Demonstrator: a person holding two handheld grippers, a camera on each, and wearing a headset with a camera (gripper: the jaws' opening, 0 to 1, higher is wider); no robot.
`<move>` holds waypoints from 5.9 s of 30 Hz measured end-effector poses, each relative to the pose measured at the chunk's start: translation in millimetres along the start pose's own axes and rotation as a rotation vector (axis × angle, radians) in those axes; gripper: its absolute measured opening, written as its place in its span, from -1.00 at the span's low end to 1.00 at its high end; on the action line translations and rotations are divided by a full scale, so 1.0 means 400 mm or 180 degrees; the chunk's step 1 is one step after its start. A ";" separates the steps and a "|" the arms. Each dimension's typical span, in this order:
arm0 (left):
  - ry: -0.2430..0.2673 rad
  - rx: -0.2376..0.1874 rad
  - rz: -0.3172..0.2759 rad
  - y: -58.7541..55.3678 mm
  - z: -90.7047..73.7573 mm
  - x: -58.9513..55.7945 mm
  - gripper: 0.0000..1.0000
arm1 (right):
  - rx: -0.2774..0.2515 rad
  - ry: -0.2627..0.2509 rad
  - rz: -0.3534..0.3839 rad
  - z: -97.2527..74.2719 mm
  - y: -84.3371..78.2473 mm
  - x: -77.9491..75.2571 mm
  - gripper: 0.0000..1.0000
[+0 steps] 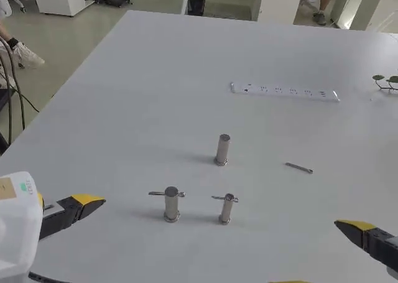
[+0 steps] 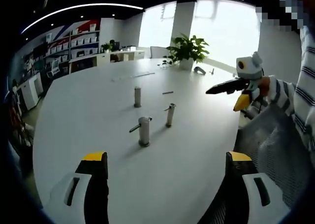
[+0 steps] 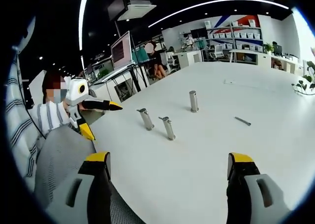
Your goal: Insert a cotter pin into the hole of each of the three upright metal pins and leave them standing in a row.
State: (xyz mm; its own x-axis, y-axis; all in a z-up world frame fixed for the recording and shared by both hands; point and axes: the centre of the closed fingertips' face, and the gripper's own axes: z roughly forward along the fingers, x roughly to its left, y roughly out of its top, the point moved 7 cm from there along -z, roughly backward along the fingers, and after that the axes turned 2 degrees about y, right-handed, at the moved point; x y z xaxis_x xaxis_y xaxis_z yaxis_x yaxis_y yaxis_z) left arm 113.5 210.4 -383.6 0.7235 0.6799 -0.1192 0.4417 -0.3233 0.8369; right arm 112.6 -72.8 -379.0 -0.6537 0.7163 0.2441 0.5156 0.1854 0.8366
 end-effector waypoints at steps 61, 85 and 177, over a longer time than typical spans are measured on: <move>-0.0494 0.0446 0.0535 0.275 0.496 0.158 0.01 | -0.0075 -0.0507 0.0120 -0.079 -0.022 -0.025 0.82; -0.0258 0.0398 0.1075 0.272 0.522 0.183 -0.77 | -0.0137 -0.0480 0.0170 -0.072 -0.026 -0.028 0.82; -0.0155 0.0314 0.0158 0.102 0.190 -0.150 -0.81 | 0.0079 -0.0156 -0.0415 -0.055 -0.025 0.014 0.88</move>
State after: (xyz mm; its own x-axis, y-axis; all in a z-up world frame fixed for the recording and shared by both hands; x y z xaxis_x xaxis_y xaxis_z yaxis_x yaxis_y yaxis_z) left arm 128.5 106.1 -382.8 0.7697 0.6294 -0.1070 0.4531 -0.4205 0.7861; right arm 91.6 -85.5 -375.1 -0.6886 0.7168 0.1094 0.4419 0.2952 0.8471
